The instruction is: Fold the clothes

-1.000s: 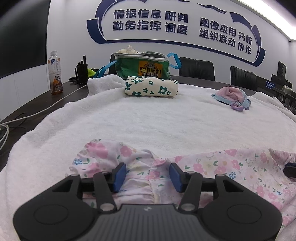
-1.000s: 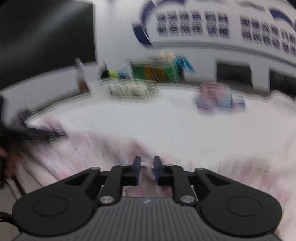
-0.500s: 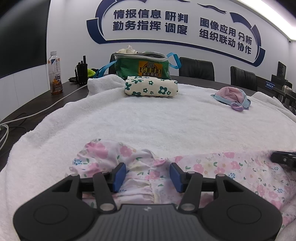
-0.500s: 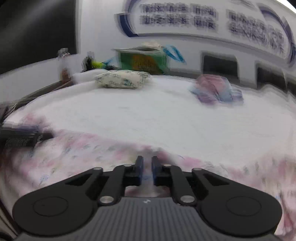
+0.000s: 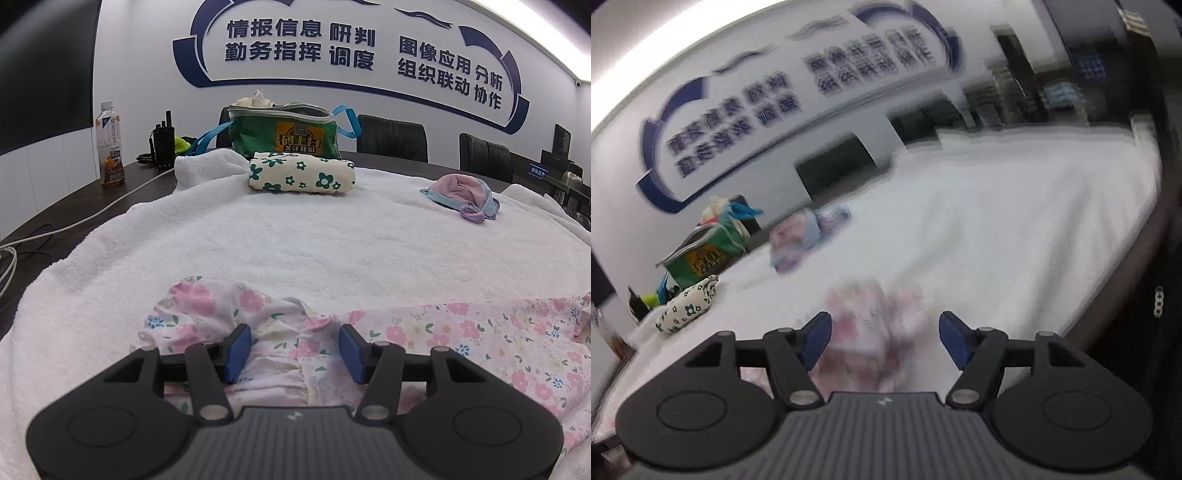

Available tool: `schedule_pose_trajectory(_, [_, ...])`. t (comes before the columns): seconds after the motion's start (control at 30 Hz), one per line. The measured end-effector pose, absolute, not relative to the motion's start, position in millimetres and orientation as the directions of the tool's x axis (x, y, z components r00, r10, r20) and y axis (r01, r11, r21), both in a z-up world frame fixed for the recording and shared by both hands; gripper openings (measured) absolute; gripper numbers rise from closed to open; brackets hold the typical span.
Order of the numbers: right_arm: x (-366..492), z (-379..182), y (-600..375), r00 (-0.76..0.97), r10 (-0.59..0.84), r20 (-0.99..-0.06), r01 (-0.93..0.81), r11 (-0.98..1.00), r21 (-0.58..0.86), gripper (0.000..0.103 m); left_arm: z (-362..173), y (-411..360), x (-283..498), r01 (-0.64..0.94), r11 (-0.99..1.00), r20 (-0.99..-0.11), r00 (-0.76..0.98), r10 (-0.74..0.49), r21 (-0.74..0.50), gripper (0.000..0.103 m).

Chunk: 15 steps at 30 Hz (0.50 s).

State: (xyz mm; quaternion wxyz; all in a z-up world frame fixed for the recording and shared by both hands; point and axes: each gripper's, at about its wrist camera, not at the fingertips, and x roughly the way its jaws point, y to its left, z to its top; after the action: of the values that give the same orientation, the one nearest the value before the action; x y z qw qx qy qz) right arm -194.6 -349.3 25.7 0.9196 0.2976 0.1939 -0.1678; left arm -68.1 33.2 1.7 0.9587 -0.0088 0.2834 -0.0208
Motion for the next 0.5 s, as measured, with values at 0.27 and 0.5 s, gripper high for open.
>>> schedule_pose_trajectory(0.27, [-194.3, -5.8, -361.4, 0.869, -0.025, -0.495, 0.404, 0.615, 0.677, 0.065, 2.1, 32.6, -68.0, 0.035, 0.999, -0.542, 0.839, -0.045, -0.028, 0.052])
schedule_pose_trajectory(0.5, [-177.0, -20.0, -375.8, 0.898, 0.049, -0.437, 0.374, 0.438, 0.818, 0.064, 1.9, 32.5, -67.9, 0.037, 0.999, -0.543, 0.838, -0.047, -0.028, 0.052])
